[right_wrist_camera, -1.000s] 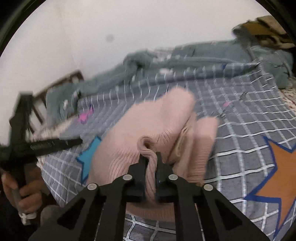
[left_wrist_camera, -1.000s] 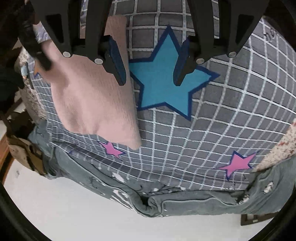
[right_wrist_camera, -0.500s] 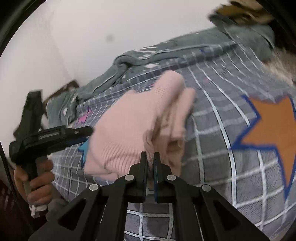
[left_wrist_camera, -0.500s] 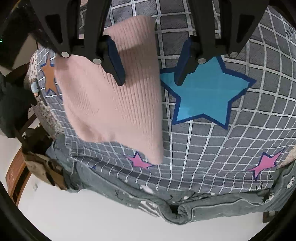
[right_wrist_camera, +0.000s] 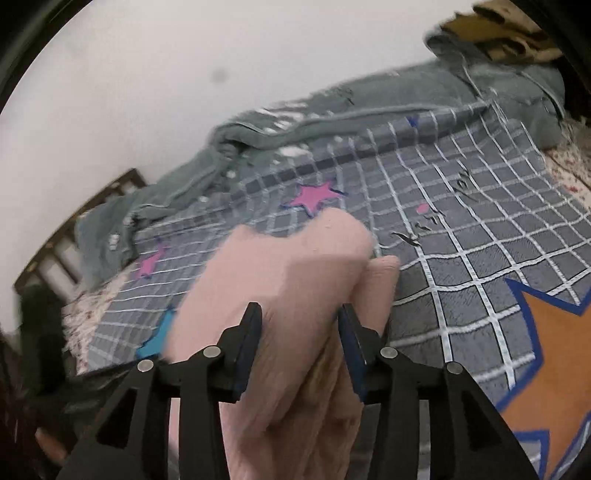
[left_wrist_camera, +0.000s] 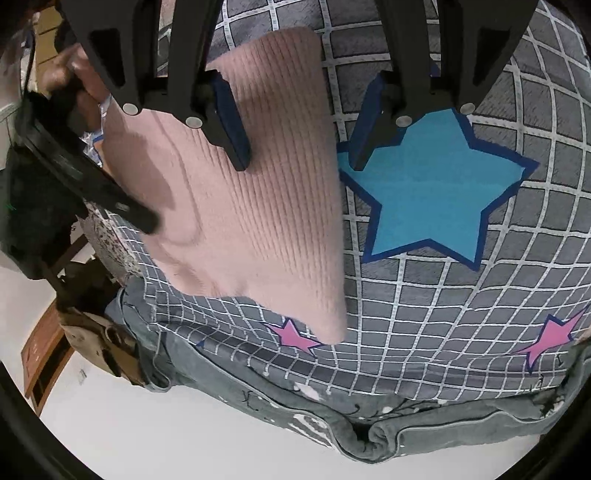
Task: Fold small clothes
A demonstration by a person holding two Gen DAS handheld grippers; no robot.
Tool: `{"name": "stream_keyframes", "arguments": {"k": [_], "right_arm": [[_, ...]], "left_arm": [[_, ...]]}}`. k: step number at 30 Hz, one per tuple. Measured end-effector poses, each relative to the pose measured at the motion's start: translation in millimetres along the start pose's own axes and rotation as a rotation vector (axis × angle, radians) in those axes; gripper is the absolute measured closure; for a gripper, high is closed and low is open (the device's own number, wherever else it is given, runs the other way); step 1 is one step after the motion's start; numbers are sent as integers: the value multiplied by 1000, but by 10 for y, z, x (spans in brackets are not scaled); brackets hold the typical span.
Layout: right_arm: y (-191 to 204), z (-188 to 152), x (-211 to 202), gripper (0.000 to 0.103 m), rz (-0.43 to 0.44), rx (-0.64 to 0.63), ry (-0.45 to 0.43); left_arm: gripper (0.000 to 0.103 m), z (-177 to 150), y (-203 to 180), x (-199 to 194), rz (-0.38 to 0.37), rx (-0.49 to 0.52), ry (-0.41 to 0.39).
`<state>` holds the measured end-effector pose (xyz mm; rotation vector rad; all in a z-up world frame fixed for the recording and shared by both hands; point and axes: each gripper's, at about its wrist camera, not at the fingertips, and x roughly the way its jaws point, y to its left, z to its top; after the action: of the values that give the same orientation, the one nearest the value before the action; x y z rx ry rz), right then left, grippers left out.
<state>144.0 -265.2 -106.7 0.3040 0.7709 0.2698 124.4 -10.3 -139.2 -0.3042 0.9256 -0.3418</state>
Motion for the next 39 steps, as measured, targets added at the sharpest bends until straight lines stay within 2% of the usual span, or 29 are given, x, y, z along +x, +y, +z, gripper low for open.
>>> {"name": "stream_keyframes", "arguments": {"k": [1,2,3,4,6,7,8,10,12,16,21,24,28,34,37,39], "right_arm": [[-11,14,72,86,-8,6,9],[-8,9,67,91,-6,0,-1],[-7,2,8,92,8,-11,-26],[-30,-9,-143,93,49,-12,-83],[-166,-63,-371,93,107,33,-164],[-234,-109,-407,93,102,55,-177],[-281,-143,-371,93,74,65,-162],[-424,-257,-110,93,-3,94,-60],[-498,-324,-68,92,2,118,-51],[-378,-232,-300,79,-2,78,-68],[-83,-362,-619,78,-36,-61,-113],[78,-592,-601,78,-37,-161,-72],[64,-858,-312,79,-161,-201,26],[84,-812,-612,76,-109,-187,-20],[90,-774,-685,75,-74,-174,-32],[75,-759,-665,75,-55,-145,-21]], "left_arm": [[50,2,8,-7,-8,-1,-1],[50,5,16,-24,-19,-1,-6],[50,2,19,-42,-27,2,-9],[50,-4,17,-63,-41,9,-14],[50,-15,-8,-89,-70,24,-17],[50,-14,-28,-89,-77,31,-16],[50,-11,-67,-74,-75,41,-13],[50,-6,-123,-42,-62,55,-6],[50,-21,-169,-40,-50,64,-7],[50,-47,-183,-112,-13,75,-32],[50,-91,-131,-156,18,59,-17],[50,-186,-154,-80,33,74,25],[50,-301,-203,-1,56,88,64],[49,-351,-348,-213,15,149,18],[47,-285,-426,-216,-27,123,-1],[45,-222,-494,-162,-13,113,-15]]}}
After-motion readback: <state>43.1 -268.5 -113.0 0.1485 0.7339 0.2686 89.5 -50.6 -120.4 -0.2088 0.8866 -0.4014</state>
